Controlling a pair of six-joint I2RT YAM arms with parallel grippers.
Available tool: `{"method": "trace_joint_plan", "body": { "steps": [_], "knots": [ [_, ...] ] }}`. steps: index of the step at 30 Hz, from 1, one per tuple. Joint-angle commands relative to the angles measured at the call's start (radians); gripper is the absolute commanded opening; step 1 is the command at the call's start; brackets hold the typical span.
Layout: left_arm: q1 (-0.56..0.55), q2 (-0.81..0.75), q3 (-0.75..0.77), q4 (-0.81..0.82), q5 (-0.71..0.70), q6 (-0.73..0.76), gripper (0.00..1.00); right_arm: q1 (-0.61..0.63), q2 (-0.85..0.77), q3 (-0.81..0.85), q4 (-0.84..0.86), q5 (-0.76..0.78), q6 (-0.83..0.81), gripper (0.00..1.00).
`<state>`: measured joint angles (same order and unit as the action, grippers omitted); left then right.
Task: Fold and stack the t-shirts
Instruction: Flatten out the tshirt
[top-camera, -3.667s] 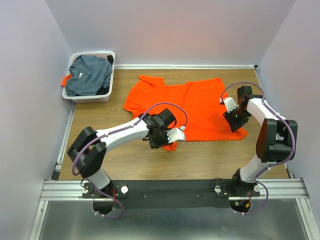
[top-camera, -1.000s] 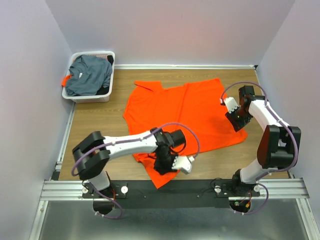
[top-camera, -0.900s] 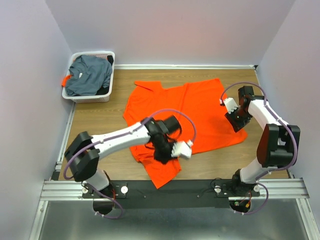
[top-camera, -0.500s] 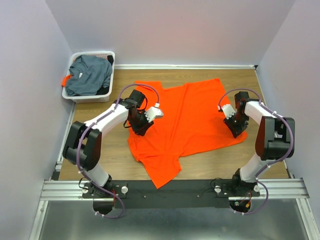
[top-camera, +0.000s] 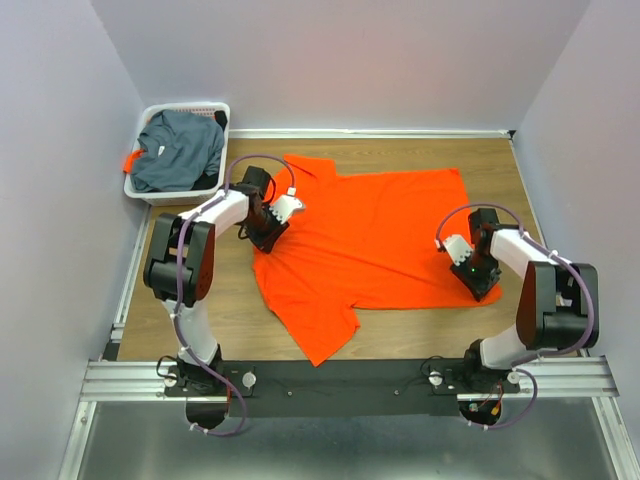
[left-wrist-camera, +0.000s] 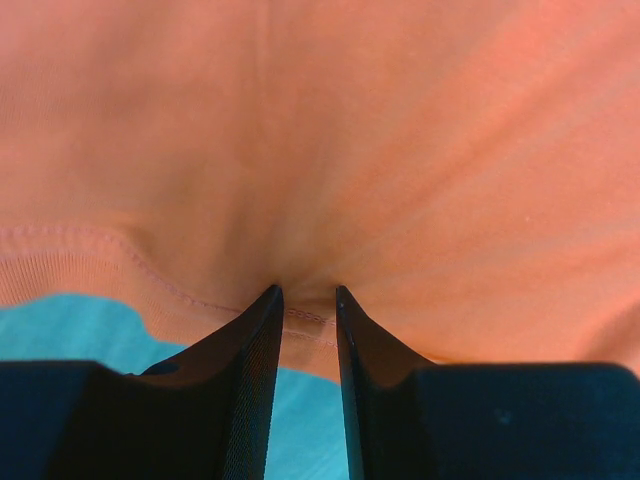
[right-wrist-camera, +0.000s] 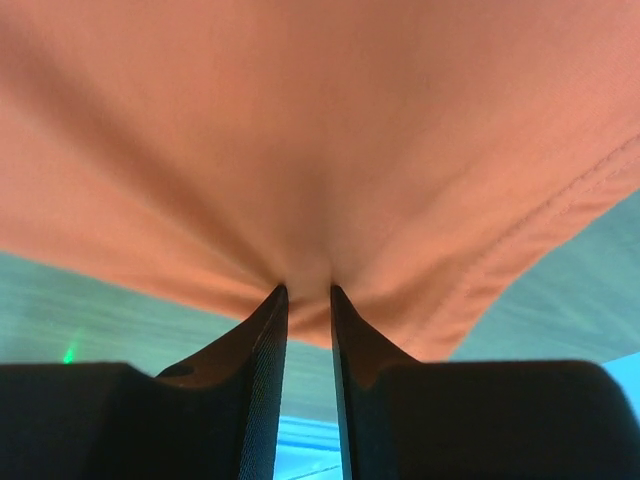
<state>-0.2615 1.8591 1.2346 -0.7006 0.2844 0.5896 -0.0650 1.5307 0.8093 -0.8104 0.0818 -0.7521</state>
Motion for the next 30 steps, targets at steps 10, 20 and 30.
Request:
{"method": "trace_joint_plan", "body": {
  "steps": [10,20,30],
  "knots": [
    [0.042,0.06,0.207,-0.066,-0.064,0.045,0.42,0.002,-0.029,0.241,-0.151,-0.18,0.092,0.34],
    [-0.257,-0.345,-0.082,-0.189,0.049,0.158,0.43,0.004,0.075,0.248,-0.144,-0.188,0.086,0.33],
    [-0.605,-0.321,-0.32,-0.024,-0.114,0.023,0.41,0.007,0.103,0.191,-0.09,-0.12,0.071,0.33]
  ]
}}
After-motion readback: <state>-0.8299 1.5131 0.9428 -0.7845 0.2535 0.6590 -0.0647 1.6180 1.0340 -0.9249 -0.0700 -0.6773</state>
